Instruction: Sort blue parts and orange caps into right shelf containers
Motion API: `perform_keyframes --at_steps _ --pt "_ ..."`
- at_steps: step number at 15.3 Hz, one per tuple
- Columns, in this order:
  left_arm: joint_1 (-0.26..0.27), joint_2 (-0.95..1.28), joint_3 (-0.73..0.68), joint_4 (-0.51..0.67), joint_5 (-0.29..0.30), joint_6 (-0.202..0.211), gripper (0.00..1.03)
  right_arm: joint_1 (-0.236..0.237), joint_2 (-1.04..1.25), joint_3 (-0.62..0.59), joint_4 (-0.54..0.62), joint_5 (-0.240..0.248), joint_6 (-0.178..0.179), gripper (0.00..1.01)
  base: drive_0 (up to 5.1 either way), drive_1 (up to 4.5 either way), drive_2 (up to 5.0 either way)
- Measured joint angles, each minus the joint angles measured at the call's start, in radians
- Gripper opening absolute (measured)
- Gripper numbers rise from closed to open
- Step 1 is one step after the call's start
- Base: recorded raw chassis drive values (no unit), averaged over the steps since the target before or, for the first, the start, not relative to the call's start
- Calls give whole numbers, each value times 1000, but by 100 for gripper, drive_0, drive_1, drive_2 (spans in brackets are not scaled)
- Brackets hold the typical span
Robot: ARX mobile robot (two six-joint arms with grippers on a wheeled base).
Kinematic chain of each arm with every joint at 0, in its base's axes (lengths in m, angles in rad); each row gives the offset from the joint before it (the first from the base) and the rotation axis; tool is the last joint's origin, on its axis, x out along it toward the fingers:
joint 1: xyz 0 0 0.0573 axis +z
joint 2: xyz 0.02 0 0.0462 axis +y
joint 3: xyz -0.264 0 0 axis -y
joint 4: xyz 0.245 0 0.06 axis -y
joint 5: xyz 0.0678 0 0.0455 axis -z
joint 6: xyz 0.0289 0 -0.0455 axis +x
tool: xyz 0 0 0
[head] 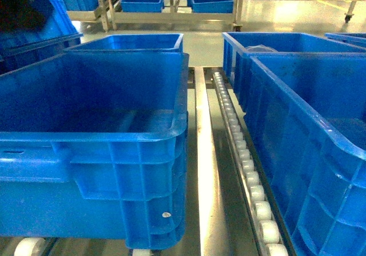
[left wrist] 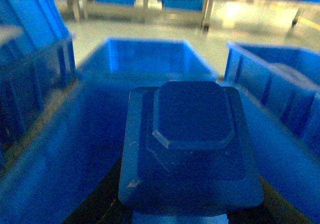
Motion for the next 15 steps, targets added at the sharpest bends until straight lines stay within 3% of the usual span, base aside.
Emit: perform_keyframes --at_steps 1,2,3,7,15 --pt "-10 58 -24 20 25 -38 63 12 145 -3 32 43 2 56 0 0 0" --pt "-8 -1 -29 42 43 -60 77 22 131 -9 35 86 -13 70 0 0 0" --pt "12 -37 -75 37 32 -66 99 30 107 -15 32 93 -26 98 0 0 0" --pt "16 -37 -138 130 -50 -19 87 30 104 -78 179 3 19 85 0 0 0" --pt "44 -174 -290 164 -66 32 53 52 -24 -232 216 -7 67 50 0 0 0"
